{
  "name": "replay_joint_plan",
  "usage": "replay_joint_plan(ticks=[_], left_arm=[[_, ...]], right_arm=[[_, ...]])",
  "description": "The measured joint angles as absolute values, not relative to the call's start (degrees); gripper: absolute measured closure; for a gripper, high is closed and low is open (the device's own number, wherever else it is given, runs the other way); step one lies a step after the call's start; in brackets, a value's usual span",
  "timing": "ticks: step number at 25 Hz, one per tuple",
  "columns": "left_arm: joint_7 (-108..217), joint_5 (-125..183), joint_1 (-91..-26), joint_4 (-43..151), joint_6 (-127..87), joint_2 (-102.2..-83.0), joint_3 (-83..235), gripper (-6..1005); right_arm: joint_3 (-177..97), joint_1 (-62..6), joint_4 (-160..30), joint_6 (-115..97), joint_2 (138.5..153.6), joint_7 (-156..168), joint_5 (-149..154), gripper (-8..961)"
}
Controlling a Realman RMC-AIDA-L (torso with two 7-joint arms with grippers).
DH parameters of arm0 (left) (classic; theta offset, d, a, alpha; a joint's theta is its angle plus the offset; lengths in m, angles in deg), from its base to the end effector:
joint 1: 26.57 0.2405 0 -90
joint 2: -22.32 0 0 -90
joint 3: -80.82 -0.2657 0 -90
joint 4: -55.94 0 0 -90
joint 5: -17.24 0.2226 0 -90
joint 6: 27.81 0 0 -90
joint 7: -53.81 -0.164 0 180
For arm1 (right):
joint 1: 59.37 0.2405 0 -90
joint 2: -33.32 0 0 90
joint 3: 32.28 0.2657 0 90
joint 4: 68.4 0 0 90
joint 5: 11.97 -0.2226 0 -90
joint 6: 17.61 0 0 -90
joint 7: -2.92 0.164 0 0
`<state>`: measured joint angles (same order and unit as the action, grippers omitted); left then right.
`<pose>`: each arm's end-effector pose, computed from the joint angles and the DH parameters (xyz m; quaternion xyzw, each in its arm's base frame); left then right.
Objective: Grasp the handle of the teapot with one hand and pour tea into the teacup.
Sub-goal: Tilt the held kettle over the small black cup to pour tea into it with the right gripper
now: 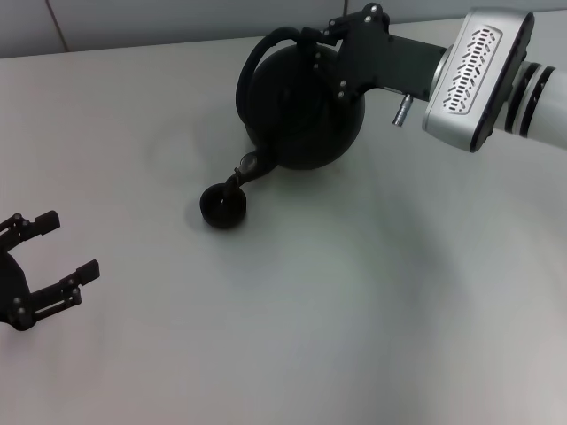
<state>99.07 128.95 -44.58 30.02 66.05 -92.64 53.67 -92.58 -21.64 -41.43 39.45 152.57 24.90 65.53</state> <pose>-0.3545 0.2757 0.0047 -0.9190 -0.1194 -0.2614 0.2700 0.2228 0.4410 -0.0477 -0.8948 -0.1406 0.1529 0.3952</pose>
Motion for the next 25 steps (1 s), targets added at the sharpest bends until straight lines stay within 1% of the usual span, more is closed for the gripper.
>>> replay_joint_plan(ticks=[17, 25], left_arm=[[99.03, 128.95, -44.44, 30.02, 66.02, -92.64, 53.76, 175], [98.99, 128.95, -44.17, 30.02, 65.97, -92.63, 53.75, 175]], right_arm=[[-94.07, -21.67, -40.51, 39.24, 152.77, 24.87, 65.74, 881], [-93.31, -22.79, -40.02, 39.79, 152.74, 29.19, 64.39, 880]])
